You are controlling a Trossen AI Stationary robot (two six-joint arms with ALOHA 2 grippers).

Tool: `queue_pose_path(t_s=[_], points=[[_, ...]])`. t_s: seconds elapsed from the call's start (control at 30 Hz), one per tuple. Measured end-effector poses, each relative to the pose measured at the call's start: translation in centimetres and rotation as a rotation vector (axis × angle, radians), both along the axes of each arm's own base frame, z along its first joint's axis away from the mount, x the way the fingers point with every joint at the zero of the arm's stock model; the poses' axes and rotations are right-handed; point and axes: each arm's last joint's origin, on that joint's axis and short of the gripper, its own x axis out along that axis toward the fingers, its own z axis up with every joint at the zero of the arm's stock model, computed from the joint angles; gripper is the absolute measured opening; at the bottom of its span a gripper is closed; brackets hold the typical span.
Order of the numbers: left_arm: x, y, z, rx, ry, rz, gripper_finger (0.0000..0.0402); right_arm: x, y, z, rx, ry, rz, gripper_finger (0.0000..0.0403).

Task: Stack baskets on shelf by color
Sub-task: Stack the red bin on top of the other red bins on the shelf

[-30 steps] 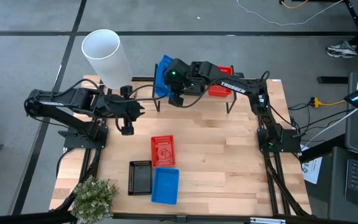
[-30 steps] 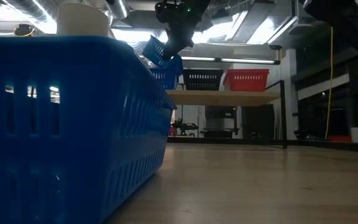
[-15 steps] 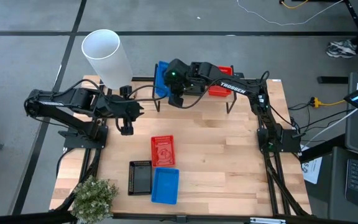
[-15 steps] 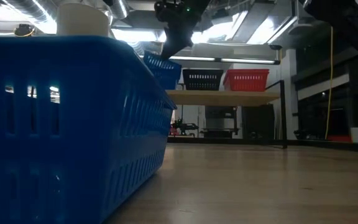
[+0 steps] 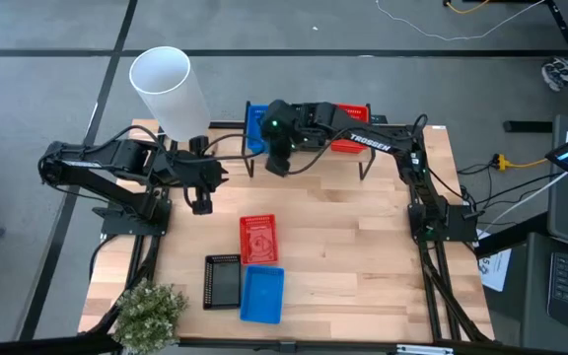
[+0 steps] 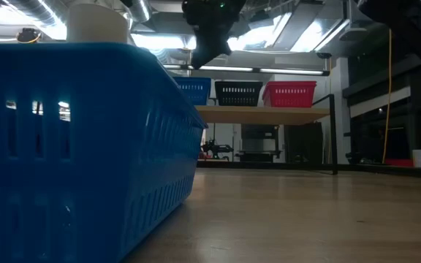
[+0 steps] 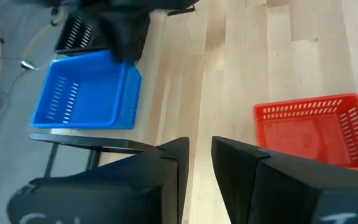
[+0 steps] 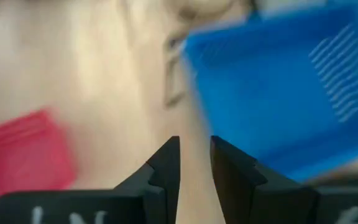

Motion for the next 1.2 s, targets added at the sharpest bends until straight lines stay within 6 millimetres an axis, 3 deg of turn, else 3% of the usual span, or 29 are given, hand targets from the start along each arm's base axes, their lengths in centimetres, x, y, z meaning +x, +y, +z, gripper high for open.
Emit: queue_pose_path(t_s=[0.2, 0.3, 0.4, 0.5, 0.63, 0.8, 0.93, 1.0, 1.1, 1.2], points=[[0.7, -0.6, -0.5, -0.190, 0.001, -0.029, 0.0063, -3.1, 4.0, -1.7, 0.272, 0.389, 0.102, 0.0087], [1.6, -1.6, -1.8, -0.327, 0.042, -0.058, 0.0063, -3.2, 6.6, -2.6, 0.278, 0.420, 0.164, 0.0087], [2.6, -2.8, -5.0, -0.405, 0.154, -0.030, 0.0063, -4.2, 9.6, -2.7, 0.309, 0.462, 0.254, 0.0087], [3.4, -3.8, -9.8, -0.432, 0.313, 0.059, 0.0063, -5.8, 12.5, -3.9, 0.311, 0.542, 0.305, 0.0087], [4.0, -4.4, -16.0, -0.414, 0.479, 0.175, 0.0063, -9.5, 16.1, -5.3, 0.305, 0.630, 0.227, 0.0087], [6.3, -5.2, -19.5, -0.447, 0.457, 0.145, 0.0063, -13.9, 20.7, -7.7, 0.332, 0.580, 0.088, 0.0087], [9.3, -4.9, -23.1, -0.424, 0.492, 0.095, 0.0061, -16.9, 23.7, -8.8, 0.382, 0.509, 0.041, 0.0087], [12.4, -4.3, -23.6, -0.400, 0.384, 0.056, 0.0060, -17.8, 24.7, -9.5, 0.390, 0.481, 0.029, 0.0087], [16.9, -3.1, -21.9, -0.353, 0.224, -0.004, 0.0060, -18.4, 25.6, -9.7, 0.412, 0.418, 0.025, 0.0087], [18.9, -2.9, -19.6, -0.299, 0.229, -0.062, 0.0060, -18.4, 26.1, -10.3, 0.369, 0.372, 0.027, 0.0087]])
